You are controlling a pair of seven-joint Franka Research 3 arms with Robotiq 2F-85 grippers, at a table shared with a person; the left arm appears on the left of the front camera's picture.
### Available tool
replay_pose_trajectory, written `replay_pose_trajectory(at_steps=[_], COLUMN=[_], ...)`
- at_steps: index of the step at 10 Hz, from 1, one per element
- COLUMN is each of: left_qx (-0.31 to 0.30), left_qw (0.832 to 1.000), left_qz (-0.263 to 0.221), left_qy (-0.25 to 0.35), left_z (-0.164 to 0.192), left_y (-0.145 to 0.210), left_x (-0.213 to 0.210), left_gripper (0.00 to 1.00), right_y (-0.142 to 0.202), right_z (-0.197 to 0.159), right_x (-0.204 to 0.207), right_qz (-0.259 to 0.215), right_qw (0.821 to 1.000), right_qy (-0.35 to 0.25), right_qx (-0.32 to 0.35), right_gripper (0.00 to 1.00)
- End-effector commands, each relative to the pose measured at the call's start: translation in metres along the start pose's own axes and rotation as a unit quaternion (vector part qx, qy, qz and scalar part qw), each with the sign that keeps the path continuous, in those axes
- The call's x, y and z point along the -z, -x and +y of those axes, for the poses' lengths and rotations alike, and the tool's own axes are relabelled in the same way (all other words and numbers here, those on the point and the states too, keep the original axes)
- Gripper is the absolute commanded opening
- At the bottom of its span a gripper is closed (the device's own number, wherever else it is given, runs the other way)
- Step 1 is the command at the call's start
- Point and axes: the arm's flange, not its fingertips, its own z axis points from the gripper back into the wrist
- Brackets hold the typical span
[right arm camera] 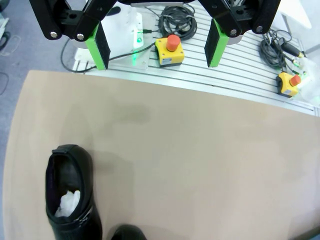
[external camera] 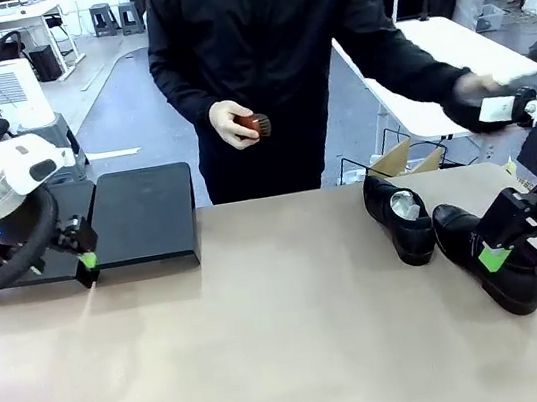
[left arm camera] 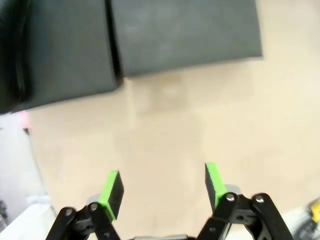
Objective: Organize the shoes by placing them on the stand.
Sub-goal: Pick up one Shoe and place it in the middle of the table.
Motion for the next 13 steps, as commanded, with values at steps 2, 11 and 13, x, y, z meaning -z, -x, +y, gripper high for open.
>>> replay_pose_trajectory(at_steps=[2,11,13], left_qx=[0.0,-0.078,-0.069], left_qw=[1.0,0.991,0.992], left_qz=[0.0,0.018,0.023], left_qy=[0.0,0.106,0.104], left_z=[0.0,-0.089,-0.092], left_y=[0.0,0.068,0.063], left_x=[0.0,-0.003,-0.007], left_gripper=[0.85,0.85,0.85], right_y=[-0.001,-0.001,-0.001], right_z=[0.0,0.0,0.0], right_x=[-0.001,-0.001,-0.001], right_qz=[-0.006,-0.006,-0.006], right_qw=[1.0,1.0,1.0], right_qy=[-0.001,-0.001,-0.001], right_qx=[0.004,0.004,0.004], right_gripper=[1.0,1.0,1.0])
